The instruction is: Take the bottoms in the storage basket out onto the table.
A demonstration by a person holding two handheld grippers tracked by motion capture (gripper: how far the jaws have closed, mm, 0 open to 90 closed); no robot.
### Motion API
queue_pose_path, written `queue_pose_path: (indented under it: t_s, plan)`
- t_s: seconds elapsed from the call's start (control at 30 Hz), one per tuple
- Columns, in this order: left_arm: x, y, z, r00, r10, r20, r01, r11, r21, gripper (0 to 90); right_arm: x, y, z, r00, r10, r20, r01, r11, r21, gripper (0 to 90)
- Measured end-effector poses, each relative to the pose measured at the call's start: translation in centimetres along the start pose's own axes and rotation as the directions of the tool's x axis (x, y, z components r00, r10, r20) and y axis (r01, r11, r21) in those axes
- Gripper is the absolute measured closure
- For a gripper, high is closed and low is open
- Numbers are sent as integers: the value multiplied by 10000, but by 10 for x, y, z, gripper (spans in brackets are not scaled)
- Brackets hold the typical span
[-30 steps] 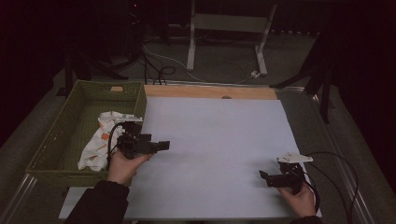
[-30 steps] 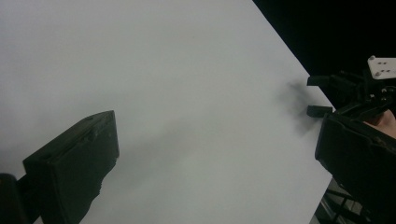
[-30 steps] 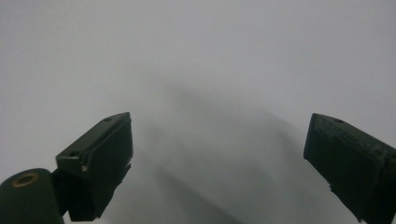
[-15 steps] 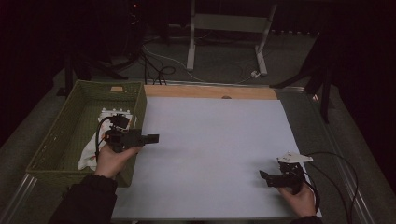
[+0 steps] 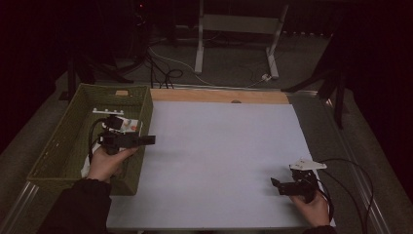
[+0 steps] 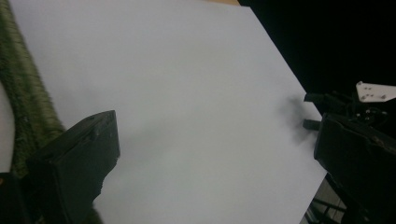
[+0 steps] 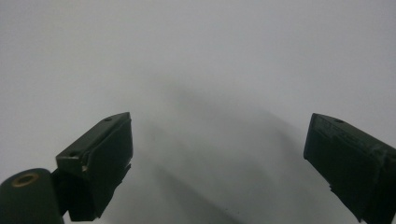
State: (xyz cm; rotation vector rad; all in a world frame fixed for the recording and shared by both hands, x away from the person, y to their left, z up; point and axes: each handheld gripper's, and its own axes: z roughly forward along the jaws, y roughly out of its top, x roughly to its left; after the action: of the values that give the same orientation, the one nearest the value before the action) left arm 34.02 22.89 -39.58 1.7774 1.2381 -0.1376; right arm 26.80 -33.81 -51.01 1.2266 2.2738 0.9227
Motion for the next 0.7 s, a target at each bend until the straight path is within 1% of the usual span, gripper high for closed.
queue_pose_path:
  t_s: [0.17, 0.33, 0.53, 0.6, 0.7]
  plan:
    - [9, 2, -7, 9999, -164, -43, 163, 9998, -104, 11, 0, 0, 0, 10000, -2, -2, 2, 10000, 1, 81]
    - [18, 3, -14, 9994, -266, -232, 263, 9996, -144, 12, 0, 0, 0, 10000, 8, -7, -8, 10000, 20, 82]
    - [29, 4, -21, 9975, -337, -626, 331, 9994, -97, 19, 0, 0, 0, 10000, -9, -17, 9, 10000, 8, 82]
    - [32, 3, -23, 9959, -337, -836, 332, 9994, -74, 19, 0, 0, 0, 10000, -7, -23, 7, 10000, 7, 81]
    - [39, 2, -25, 9941, -426, -993, 418, 9991, -93, 19, 0, 0, 0, 10000, 5, -18, -5, 10000, 16, 81]
